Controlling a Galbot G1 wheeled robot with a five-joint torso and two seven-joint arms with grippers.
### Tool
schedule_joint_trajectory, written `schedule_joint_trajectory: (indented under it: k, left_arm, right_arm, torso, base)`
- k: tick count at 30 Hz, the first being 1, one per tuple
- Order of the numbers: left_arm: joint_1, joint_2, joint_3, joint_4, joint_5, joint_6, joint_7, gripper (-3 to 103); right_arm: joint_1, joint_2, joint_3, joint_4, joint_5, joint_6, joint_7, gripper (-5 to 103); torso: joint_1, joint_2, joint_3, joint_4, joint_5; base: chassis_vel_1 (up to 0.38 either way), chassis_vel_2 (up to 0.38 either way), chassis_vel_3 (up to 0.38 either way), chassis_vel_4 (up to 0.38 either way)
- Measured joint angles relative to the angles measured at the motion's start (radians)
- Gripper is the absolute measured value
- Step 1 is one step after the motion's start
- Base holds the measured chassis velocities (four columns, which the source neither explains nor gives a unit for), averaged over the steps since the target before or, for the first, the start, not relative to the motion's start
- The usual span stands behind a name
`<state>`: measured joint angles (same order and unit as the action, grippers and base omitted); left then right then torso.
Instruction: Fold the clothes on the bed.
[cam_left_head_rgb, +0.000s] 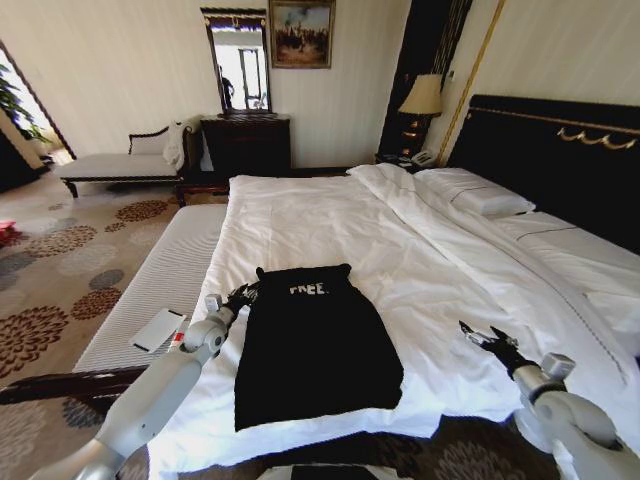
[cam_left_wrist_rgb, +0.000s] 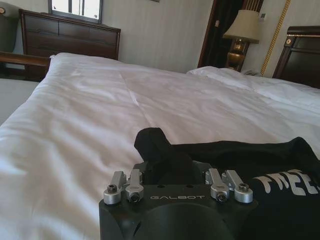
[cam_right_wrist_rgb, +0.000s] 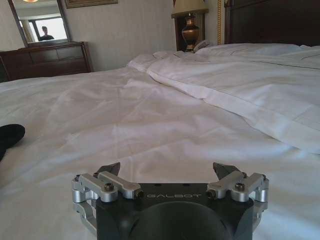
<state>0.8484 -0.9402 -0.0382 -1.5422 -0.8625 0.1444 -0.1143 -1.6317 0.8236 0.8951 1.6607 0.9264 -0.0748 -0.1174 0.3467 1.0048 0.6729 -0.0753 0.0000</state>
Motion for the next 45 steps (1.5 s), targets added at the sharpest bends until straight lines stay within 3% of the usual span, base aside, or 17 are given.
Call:
schedule_joint_trajectory:
  k: [9, 18, 22, 28, 29, 34, 35, 41, 43, 45]
  left_arm:
    - [0.015, -0.005, -0.026, -0.029, 0.002, 0.000, -0.024, 55]
    - [0.080, 0.027, -0.117, -0.074, -0.017, -0.001, -0.044, 87]
    - [0.082, 0.028, -0.143, -0.066, -0.029, -0.001, -0.059, 99]
    - [0.046, 0.027, -0.126, -0.050, -0.035, 0.000, -0.059, 100]
    - [0.028, 0.023, -0.114, -0.044, -0.038, 0.001, -0.059, 100]
    - [-0.015, 0.010, -0.077, -0.018, -0.040, 0.004, -0.062, 100]
    - [-0.034, 0.002, -0.062, -0.003, -0.040, 0.005, -0.062, 100]
    - [-0.070, -0.013, -0.033, 0.029, -0.043, 0.007, -0.058, 100]
    - [-0.099, -0.016, -0.015, 0.056, -0.054, 0.010, -0.055, 100]
    - [-0.105, -0.017, -0.013, 0.062, -0.058, 0.011, -0.055, 100]
  right_arm:
    - [-0.012, -0.004, 0.018, 0.001, 0.015, 0.003, -0.003, 100]
    - [0.045, -0.070, -0.006, 0.043, 0.033, -0.001, -0.035, 100]
    - [0.183, -0.117, -0.140, -0.007, 0.020, 0.046, -0.039, 100]
    - [0.338, -0.132, -0.304, -0.082, 0.001, 0.143, -0.056, 100]
    - [0.393, -0.137, -0.357, -0.102, -0.022, 0.161, -0.028, 100]
    - [0.509, -0.161, -0.465, -0.125, -0.038, 0.103, 0.028, 100]
    - [0.572, -0.163, -0.527, -0.150, -0.020, 0.086, 0.029, 100]
    - [0.715, -0.159, -0.682, -0.221, 0.056, 0.052, -0.008, 100]
    - [0.833, -0.150, -0.794, -0.273, 0.117, 0.022, -0.050, 100]
    - [0.864, -0.146, -0.819, -0.285, 0.135, 0.015, -0.058, 100]
  torso:
    - [0.000, 0.000, 0.000, -0.0002, 0.0001]
    - [0.000, 0.000, 0.000, 0.0000, -0.0002]
    - [0.000, 0.000, 0.000, 0.0003, -0.0001]
    - [0.000, 0.000, 0.000, -0.0002, 0.0002]
    - [0.000, 0.000, 0.000, 0.0002, 0.0005]
    - [0.000, 0.000, 0.000, -0.0003, -0.0003]
    - [0.000, 0.000, 0.000, -0.0005, -0.0002]
    - [0.000, 0.000, 0.000, 0.0000, 0.0001]
    - [0.000, 0.000, 0.000, -0.0003, 0.0001]
    - [0.000, 0.000, 0.000, -0.0002, 0.0000]
  base:
    - [0.000, 0.000, 0.000, 0.000]
    - [0.000, 0.000, 0.000, 0.000]
    - [0.000, 0.000, 0.000, 0.000]
    - [0.000, 0.000, 0.000, 0.000]
    - [0.000, 0.000, 0.000, 0.000]
    - [0.000, 0.000, 0.000, 0.000]
    - [0.000, 0.000, 0.000, 0.000]
    - [0.000, 0.000, 0.000, 0.000]
    - [0.000, 0.000, 0.000, 0.000]
    - [0.000, 0.000, 0.000, 0.000]
